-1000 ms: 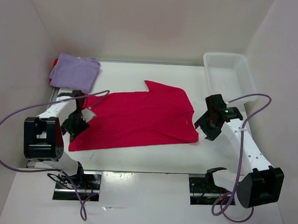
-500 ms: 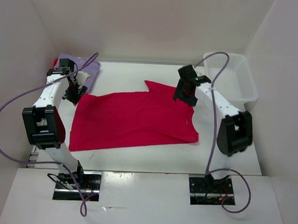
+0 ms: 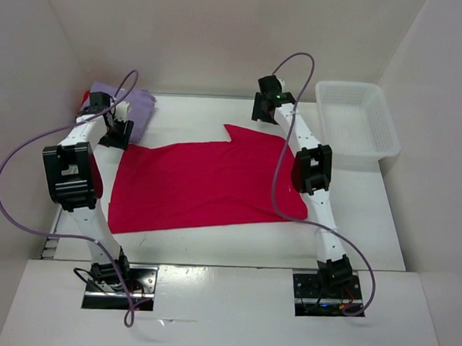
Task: Fold and stack the t-shirts
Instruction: Grap the side of the flattened tshirt furthest away from the robot with both arms, then fold the other side of the tshirt into a rectangle
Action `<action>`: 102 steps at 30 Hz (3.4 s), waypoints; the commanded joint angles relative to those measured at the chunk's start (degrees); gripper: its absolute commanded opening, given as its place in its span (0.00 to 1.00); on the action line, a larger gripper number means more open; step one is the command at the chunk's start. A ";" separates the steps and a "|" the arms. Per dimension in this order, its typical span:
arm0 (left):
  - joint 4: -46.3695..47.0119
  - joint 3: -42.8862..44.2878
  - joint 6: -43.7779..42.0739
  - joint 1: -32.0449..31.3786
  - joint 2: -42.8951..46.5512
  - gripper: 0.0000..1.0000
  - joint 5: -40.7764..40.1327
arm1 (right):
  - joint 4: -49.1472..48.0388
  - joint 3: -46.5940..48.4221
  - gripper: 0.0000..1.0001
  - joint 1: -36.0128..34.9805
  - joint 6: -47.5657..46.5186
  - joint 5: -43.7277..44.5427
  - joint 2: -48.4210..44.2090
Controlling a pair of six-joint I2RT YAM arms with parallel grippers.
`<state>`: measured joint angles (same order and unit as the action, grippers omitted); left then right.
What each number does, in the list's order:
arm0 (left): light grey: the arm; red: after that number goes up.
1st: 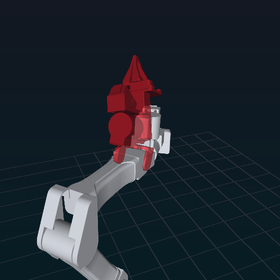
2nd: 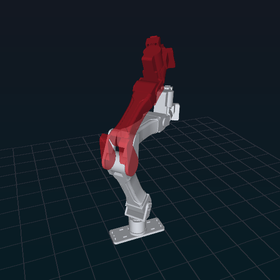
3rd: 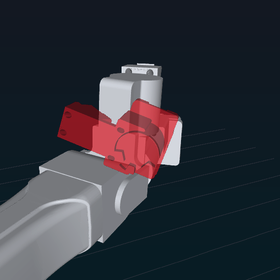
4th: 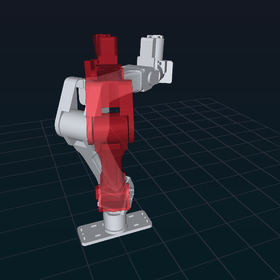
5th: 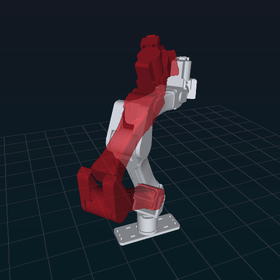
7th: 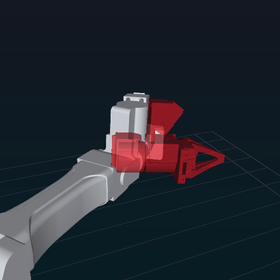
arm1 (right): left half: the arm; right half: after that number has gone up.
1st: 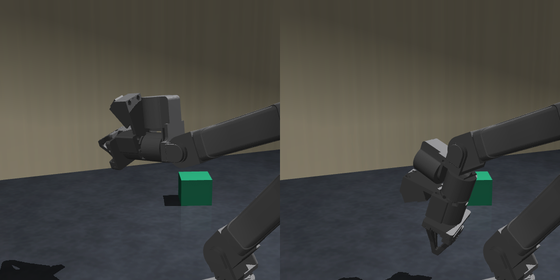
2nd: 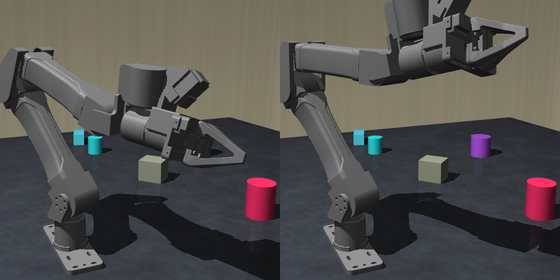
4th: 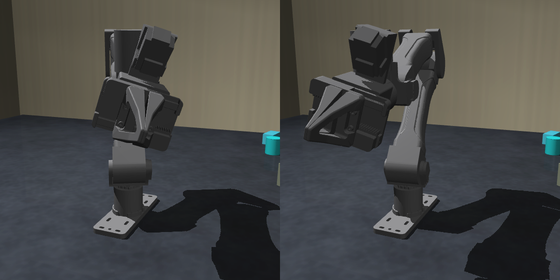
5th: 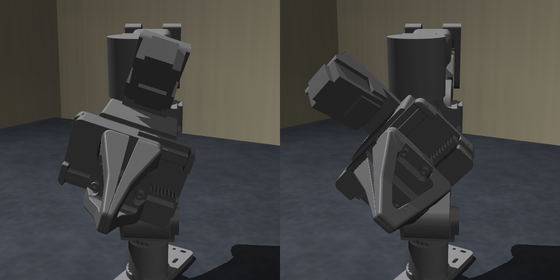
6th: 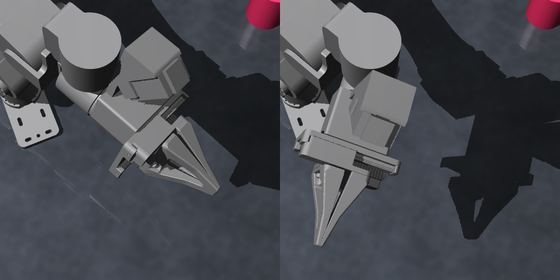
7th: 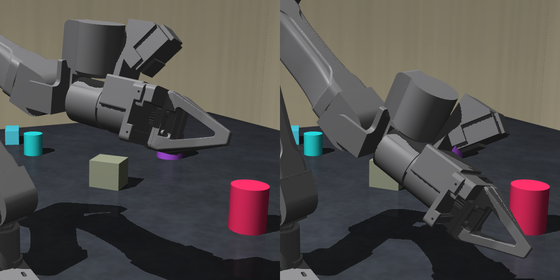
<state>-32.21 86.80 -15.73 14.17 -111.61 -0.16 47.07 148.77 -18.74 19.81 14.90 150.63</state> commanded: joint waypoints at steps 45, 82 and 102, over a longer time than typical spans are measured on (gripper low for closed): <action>2.33 -16.92 -13.88 1.47 14.22 0.00 13.79 | -16.92 -64.55 0.00 -7.88 4.43 -10.94 -46.65; -0.93 -24.31 -15.56 -0.81 16.78 0.00 6.23 | -18.59 -65.10 0.46 -5.87 4.61 -16.21 -38.22; 6.36 -10.69 -8.44 -0.81 15.45 0.00 4.65 | -13.59 -49.81 0.00 -0.86 0.67 -9.45 -36.89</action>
<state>-28.27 74.35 -25.26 13.37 -97.38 4.89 31.75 95.44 -21.08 22.92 2.83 115.28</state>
